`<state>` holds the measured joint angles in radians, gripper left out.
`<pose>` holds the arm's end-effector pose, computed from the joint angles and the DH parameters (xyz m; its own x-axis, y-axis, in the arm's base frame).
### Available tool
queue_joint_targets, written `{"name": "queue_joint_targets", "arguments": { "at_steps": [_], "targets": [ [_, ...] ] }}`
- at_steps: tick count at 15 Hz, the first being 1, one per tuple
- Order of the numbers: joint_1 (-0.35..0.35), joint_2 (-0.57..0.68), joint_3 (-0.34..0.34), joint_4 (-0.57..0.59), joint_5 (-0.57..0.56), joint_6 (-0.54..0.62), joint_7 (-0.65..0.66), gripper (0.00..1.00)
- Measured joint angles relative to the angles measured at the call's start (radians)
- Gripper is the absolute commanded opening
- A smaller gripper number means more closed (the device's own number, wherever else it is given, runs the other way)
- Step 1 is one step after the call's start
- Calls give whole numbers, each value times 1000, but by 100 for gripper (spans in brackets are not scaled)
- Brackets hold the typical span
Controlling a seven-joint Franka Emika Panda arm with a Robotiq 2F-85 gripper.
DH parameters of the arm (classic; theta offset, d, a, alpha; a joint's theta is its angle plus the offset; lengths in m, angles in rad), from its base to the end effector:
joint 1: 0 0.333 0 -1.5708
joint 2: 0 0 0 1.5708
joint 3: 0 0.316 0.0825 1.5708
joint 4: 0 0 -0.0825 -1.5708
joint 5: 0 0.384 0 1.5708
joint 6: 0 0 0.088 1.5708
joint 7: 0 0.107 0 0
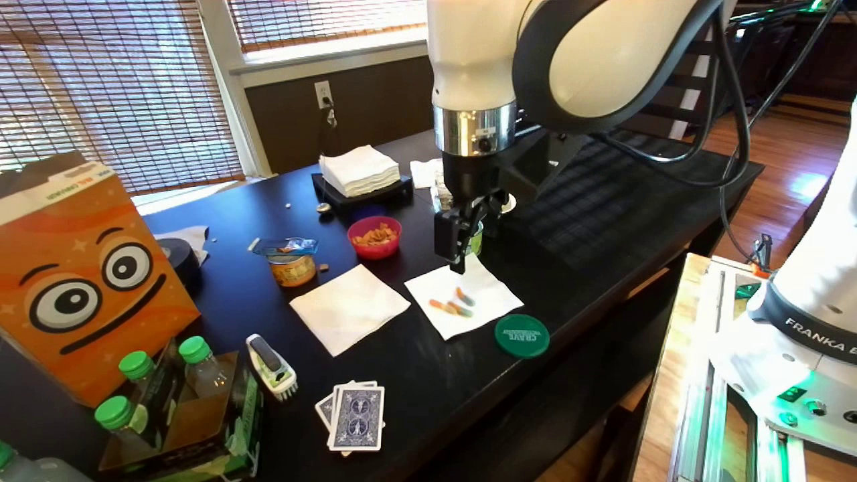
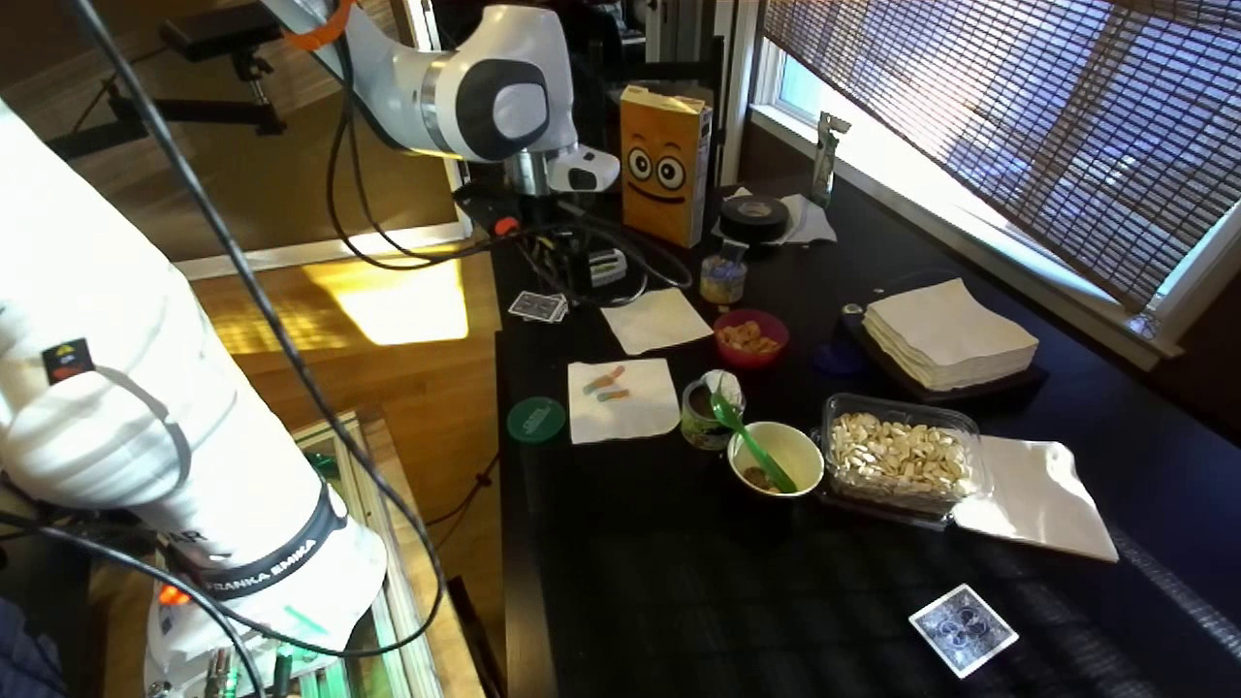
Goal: Move the jelly worms to the serviette on the right
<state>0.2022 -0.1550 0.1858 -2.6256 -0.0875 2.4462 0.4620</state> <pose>0.3908 0.1576 0.2983 0.9999 -0.0082 0.0093 -0.0090 -0.9961 0.0876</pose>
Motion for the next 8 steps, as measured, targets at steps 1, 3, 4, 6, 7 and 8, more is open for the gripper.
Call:
{"name": "queue_joint_targets", "arguments": {
  "at_steps": [1,3,4,6,7,8],
  "targets": [
    [0,-31,13,-12,9,-15,12,100],
    [1,-85,36,-34,26,-38,30,100],
    [0,-108,46,-44,32,-49,37,100],
    [0,-149,63,-56,40,-67,53,100],
    [0,-167,69,-62,43,-72,60,100],
    [0,-182,75,-68,46,-76,65,100]
  ]
}}
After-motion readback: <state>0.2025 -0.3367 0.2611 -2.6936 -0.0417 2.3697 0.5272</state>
